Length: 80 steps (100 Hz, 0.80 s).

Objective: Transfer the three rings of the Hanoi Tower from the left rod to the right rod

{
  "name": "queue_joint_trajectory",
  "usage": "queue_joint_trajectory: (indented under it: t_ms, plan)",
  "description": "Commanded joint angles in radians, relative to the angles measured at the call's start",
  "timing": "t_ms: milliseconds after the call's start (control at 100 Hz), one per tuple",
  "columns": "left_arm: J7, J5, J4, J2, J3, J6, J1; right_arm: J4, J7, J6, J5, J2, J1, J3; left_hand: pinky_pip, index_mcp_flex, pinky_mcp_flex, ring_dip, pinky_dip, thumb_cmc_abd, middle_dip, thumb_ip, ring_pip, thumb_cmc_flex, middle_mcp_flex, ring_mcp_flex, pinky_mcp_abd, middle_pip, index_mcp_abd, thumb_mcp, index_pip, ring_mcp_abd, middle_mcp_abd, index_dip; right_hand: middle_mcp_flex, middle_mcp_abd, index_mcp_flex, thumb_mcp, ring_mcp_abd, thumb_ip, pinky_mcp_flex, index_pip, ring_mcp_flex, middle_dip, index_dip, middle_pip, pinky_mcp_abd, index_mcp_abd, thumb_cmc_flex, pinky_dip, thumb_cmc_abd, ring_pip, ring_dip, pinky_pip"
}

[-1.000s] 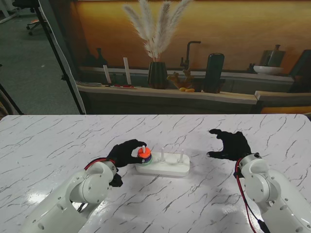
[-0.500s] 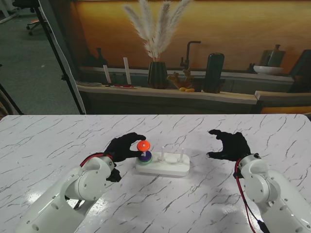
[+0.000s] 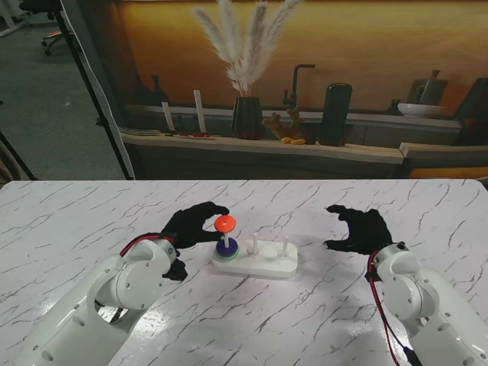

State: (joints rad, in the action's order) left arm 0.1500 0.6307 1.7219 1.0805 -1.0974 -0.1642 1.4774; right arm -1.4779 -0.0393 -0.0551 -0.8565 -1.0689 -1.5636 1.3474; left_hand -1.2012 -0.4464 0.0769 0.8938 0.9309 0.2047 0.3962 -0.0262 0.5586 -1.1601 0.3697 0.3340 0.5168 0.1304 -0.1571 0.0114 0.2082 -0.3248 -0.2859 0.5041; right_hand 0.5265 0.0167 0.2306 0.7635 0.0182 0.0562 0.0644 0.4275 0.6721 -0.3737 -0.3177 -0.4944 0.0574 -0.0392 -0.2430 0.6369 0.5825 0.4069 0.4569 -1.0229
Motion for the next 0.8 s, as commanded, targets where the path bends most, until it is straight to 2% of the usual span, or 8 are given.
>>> queue_joint_trajectory:
  t_ms: [0, 340, 790]
  plan:
    - [0.017, -0.006, 0.007, 0.002, 0.007, 0.021, -0.011, 0.002, -0.002, -0.001, 0.001, -0.006, -0.006, -0.006, -0.057, -0.025, 0.006, 0.009, 0.025, -0.053, 0.006, 0.013, 0.025, -0.068, 0.010, 0.027, 0.021, 0.013, 0.030, -0.003, 0.021, -0.008, -0.009, 0.005, 0.022, 0.000, 0.012, -0.014, -0.008, -0.022, -0.005, -0.005, 0.005, 0.002, 0.015, -0.010, 0.325, 0.000, -0.010, -0.004, -0.022, 0.016, 0.002, -0.016]
    - [0.025, -0.041, -0.005, 0.006, 0.061, 0.029, -0.061, 0.004, 0.003, 0.009, 0.001, -0.005, -0.010, 0.003, -0.058, -0.027, 0.008, 0.009, 0.027, -0.053, 0.006, 0.013, 0.024, -0.065, 0.014, 0.028, 0.022, 0.013, 0.031, -0.002, 0.019, -0.007, -0.007, 0.005, 0.022, 0.000, 0.012, -0.013, -0.008, -0.022, -0.003, -0.005, 0.004, 0.001, 0.014, -0.010, 0.324, 0.000, -0.011, -0.003, -0.022, 0.016, 0.003, -0.018]
    - [0.006, -0.115, -0.060, 0.025, 0.187, 0.028, -0.164, 0.027, 0.006, 0.017, -0.015, -0.002, -0.016, 0.022, -0.060, -0.027, 0.012, 0.012, 0.030, -0.053, 0.008, 0.013, 0.027, -0.063, 0.017, 0.030, 0.021, 0.015, 0.033, -0.003, 0.018, -0.004, -0.004, 0.004, 0.021, -0.002, 0.012, -0.013, -0.009, -0.022, -0.002, -0.003, 0.002, 0.001, 0.012, -0.012, 0.323, -0.001, -0.010, -0.003, -0.021, 0.017, 0.002, -0.019]
